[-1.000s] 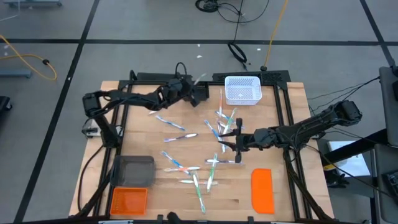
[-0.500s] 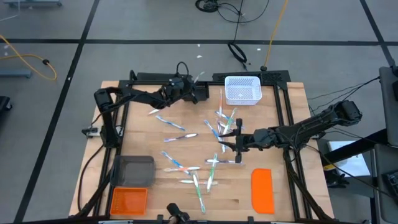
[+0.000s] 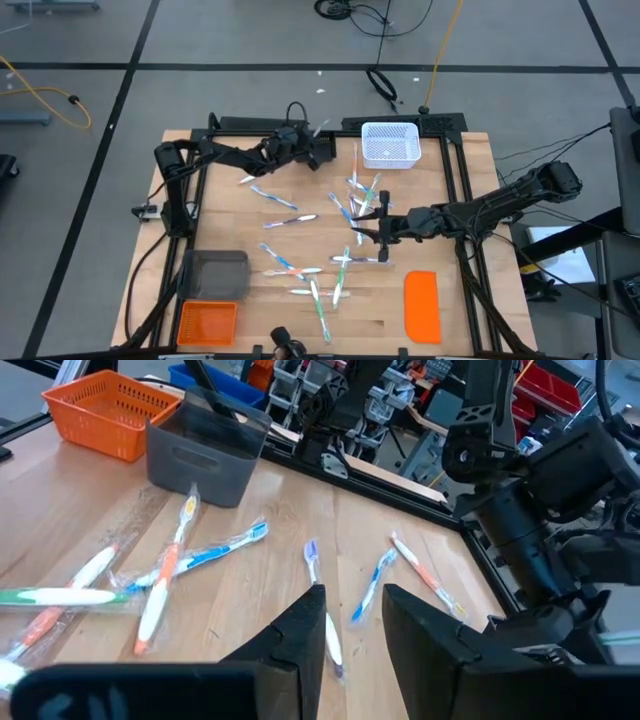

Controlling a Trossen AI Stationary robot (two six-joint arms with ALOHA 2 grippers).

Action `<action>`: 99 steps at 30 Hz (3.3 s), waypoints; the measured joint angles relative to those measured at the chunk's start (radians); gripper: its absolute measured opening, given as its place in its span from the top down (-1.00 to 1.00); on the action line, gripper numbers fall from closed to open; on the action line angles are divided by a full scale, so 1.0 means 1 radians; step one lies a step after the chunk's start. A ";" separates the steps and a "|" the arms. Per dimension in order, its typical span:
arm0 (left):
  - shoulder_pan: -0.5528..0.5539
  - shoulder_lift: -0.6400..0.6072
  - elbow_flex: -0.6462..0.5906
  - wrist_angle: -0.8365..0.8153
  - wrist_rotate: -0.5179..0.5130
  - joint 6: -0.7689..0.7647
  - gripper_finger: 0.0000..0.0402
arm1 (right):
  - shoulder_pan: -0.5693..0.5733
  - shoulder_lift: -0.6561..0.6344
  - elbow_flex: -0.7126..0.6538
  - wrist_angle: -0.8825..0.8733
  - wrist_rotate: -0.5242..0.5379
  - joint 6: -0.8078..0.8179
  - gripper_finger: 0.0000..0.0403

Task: Pick & Place Toothbrushes
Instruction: Put the green toothbrush into the black bin, then put the orange toothbrush into the white bin

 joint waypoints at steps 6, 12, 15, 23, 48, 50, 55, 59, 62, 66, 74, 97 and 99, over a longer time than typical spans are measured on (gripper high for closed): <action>0.004 0.001 0.000 -0.011 0.000 -0.003 0.75 | 0.000 0.000 0.000 -0.001 0.000 0.000 0.53; 0.004 0.001 0.000 -0.045 -0.005 -0.027 0.56 | 0.000 0.000 0.000 -0.001 0.000 0.000 0.53; 0.004 0.001 0.000 -0.045 -0.023 -0.035 0.49 | 0.000 0.000 0.000 -0.001 0.000 0.000 0.53; 0.005 0.001 0.000 -0.043 -0.027 -0.002 0.42 | 0.000 0.000 0.000 -0.001 0.000 0.000 0.53; 0.036 -0.334 0.000 -0.992 0.020 -0.004 0.41 | -0.001 0.000 0.000 -0.024 0.001 0.017 0.53; 0.040 -0.315 0.000 -0.992 0.021 -0.004 0.41 | -0.001 0.000 0.000 -0.025 0.001 0.016 0.53; 0.066 -0.291 0.000 -1.012 -0.002 -0.031 0.41 | 0.000 0.000 0.000 -0.029 0.000 0.018 0.53; 0.088 -0.291 -0.001 -1.095 -0.001 -0.060 0.41 | 0.000 0.000 0.000 -0.039 0.000 0.021 0.53; 0.105 -0.291 -0.001 -1.171 -0.004 -0.073 0.41 | 0.000 0.000 0.000 -0.038 0.000 0.019 0.53; 0.121 -0.291 -0.031 -1.191 0.010 -0.073 0.41 | 0.000 0.000 0.000 -0.034 0.000 0.018 0.53; 0.126 -0.291 -0.126 -1.149 0.035 -0.109 0.12 | -0.001 0.000 0.000 -0.029 0.000 0.003 0.53; 0.133 -0.294 -0.177 -1.145 0.143 -0.127 0.94 | -0.001 0.000 0.000 -0.024 0.002 -0.001 0.53; 0.133 -0.293 -0.177 -1.145 0.143 -0.138 0.91 | -0.001 0.000 0.000 -0.024 0.002 -0.001 0.53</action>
